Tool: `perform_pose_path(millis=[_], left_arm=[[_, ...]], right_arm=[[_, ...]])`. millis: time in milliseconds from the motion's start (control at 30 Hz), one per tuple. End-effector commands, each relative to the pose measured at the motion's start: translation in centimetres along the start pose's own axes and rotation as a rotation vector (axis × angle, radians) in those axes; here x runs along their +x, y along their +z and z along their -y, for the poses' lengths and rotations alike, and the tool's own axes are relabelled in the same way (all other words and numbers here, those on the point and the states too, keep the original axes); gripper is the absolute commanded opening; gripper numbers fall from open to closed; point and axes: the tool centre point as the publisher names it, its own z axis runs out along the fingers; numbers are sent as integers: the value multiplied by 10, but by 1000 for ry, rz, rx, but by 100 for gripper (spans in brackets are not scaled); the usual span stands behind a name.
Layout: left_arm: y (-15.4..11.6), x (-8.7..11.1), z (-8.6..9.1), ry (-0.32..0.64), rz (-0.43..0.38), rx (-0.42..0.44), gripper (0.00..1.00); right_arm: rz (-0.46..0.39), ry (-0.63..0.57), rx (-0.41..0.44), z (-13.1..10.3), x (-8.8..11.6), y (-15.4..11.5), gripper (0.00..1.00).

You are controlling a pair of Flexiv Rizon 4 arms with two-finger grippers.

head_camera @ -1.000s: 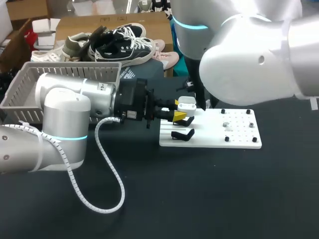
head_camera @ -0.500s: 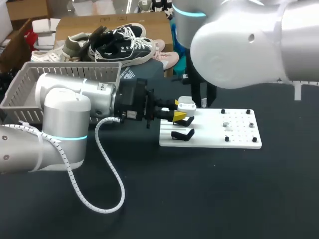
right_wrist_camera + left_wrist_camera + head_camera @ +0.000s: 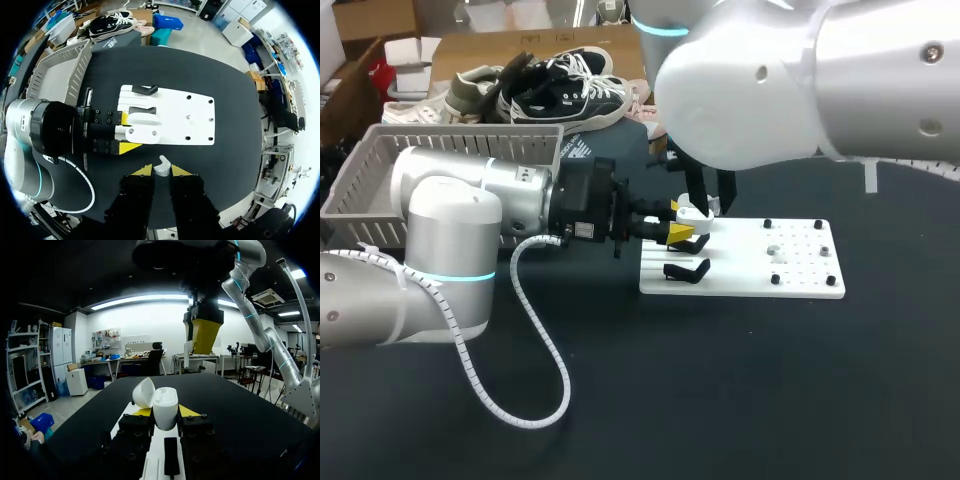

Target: Pick up each earbud case from the left stands, insert the matching earbuds, close the lid, and place the case in the box.

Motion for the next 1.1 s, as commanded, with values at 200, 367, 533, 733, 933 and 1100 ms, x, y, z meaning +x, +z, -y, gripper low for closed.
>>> perform_pose_path(millis=[200, 367, 533, 733, 933, 1100], left_arm=[[0, 0, 1, 2, 1, -6, 0], [0, 0, 1, 2, 1, -6, 0], [0, 0, 1, 2, 1, -6, 0], [0, 0, 1, 2, 1, -6, 0], [0, 0, 1, 2, 1, -6, 0], [0, 0, 1, 2, 1, -6, 0]], right_arm=[[-82, -22, -15, -5, -22, -3, 0], [-88, -31, -23, -7, -24, -3, 0], [-85, -45, -27, -10, -21, 0, 0], [-77, -51, -46, -7, -19, 5, 0], [-66, -60, -64, -6, -18, 10, 0], [-64, -63, -68, -5, -20, 12, 0]])
